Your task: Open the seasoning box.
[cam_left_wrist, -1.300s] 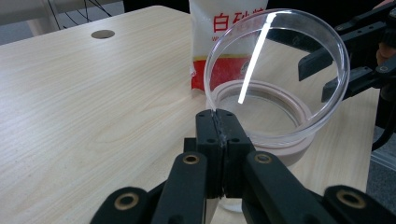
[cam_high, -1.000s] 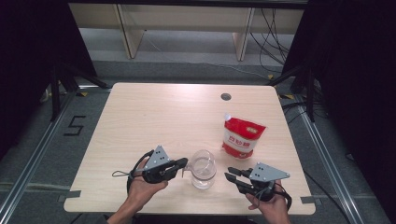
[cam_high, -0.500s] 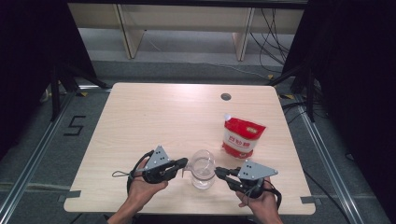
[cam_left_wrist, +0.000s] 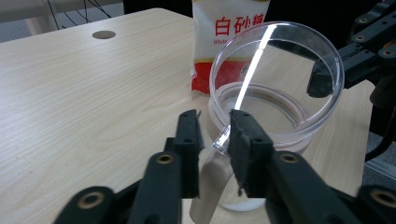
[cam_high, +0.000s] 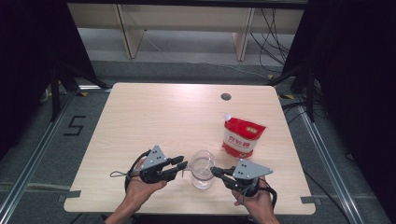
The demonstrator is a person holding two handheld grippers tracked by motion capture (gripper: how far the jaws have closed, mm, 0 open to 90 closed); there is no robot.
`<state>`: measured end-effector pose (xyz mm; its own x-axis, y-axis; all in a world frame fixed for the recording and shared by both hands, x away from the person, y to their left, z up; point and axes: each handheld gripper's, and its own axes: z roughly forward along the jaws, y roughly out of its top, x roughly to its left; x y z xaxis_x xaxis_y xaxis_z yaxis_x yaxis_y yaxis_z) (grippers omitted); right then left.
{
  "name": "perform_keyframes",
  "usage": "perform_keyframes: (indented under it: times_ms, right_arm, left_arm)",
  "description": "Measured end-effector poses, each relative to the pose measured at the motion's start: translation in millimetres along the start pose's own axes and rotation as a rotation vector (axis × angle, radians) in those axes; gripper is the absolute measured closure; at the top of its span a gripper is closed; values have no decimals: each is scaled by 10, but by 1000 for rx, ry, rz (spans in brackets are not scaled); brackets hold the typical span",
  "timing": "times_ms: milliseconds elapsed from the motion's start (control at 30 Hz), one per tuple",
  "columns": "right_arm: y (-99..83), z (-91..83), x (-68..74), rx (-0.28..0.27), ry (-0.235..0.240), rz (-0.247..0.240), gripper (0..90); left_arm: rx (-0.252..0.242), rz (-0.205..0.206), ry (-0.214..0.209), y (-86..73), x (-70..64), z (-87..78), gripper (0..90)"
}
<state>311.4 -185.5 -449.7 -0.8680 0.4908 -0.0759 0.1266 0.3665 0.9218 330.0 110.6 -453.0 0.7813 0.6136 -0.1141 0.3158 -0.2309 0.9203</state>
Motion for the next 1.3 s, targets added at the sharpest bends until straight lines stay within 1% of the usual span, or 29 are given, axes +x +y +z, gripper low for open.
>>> perform_keyframes:
  times_ms: [33,67,100,133,167,200,233,300,333,400,433,467,500,533,567,600,633,667,700,767,800,833,900,1000,1067,1100,1133,1200,1300]
  right_arm:
    - [0,3,11,-2,-2,15,900]
    - [5,7,0,-6,-4,-9,900]
    - [3,2,26,2,-3,24,900]
    - [7,8,11,-8,-8,10,900]
    - [11,12,12,-7,-8,7,900]
    - [15,5,15,5,-3,13,900]
    - [18,18,19,-4,5,6,900]
    - [28,15,36,3,4,17,900]
    - [31,17,22,-2,-1,6,900]
    - [40,26,29,-5,7,9,900]
    - [46,31,32,-8,8,7,900]
    - [53,45,25,-19,17,-11,900]
    - [60,47,42,-14,14,3,900]
    - [68,50,41,-13,22,-3,900]
    - [78,60,50,-22,12,-3,900]
    - [85,56,54,-13,17,7,900]
    - [96,67,57,-18,17,0,900]
    - [105,77,58,-18,25,1,900]
    - [113,88,58,-22,25,-7,900]
    - [124,119,77,-35,26,-8,900]
    - [130,117,85,-26,28,-7,900]
    - [139,126,92,-23,32,-6,900]
    - [151,153,103,-32,32,-12,900]
    - [178,186,113,-43,39,-17,900]
    - [193,205,122,-44,42,-20,900]
    - [199,199,132,-35,41,-12,900]
    - [207,211,128,-35,48,-25,900]
    - [221,246,134,-44,66,-30,900]
    - [236,281,153,-49,56,-22,900]
  left_arm:
    - [1,20,-4,-4,2,-20,661]
    - [1,23,-5,-21,-1,-38,643]
    - [9,5,7,-33,-19,-54,615]
    - [20,6,2,-53,-21,-66,588]
    - [29,21,-10,-64,-11,-69,529]
    - [44,24,-7,-88,-13,-80,503]
    - [49,7,-4,-117,-31,-87,491]
    - [69,21,-9,-168,-29,-102,448]
    - [88,33,4,-192,-32,-116,427]
    - [95,17,6,-237,-39,-117,376]
    - [100,27,11,-252,-38,-124,366]
    - [110,46,20,-272,-36,-134,361]
    - [114,52,19,-284,-34,-138,351]
    - [111,59,19,-302,-30,-139,342]
    - [115,65,22,-310,-21,-146,332]
    - [111,28,27,-332,-29,-146,328]
    - [113,30,30,-343,-13,-151,319]
    - [107,14,34,-358,-11,-147,309]
    - [119,25,35,-365,5,-154,305]
    - [121,15,36,-391,14,-150,300]
    - [116,27,29,-401,25,-147,298]
    - [129,30,32,-402,24,-158,298]
    - [132,11,42,-415,2,-169,297]
    - [123,13,34,-426,7,-178,293]
    - [128,41,36,-427,30,-190,291]
    - [124,29,36,-438,30,-187,290]
    - [131,9,39,-445,25,-195,288]
    - [132,15,41,-451,32,-201,284]
    - [125,3,39,-460,36,-202,270]
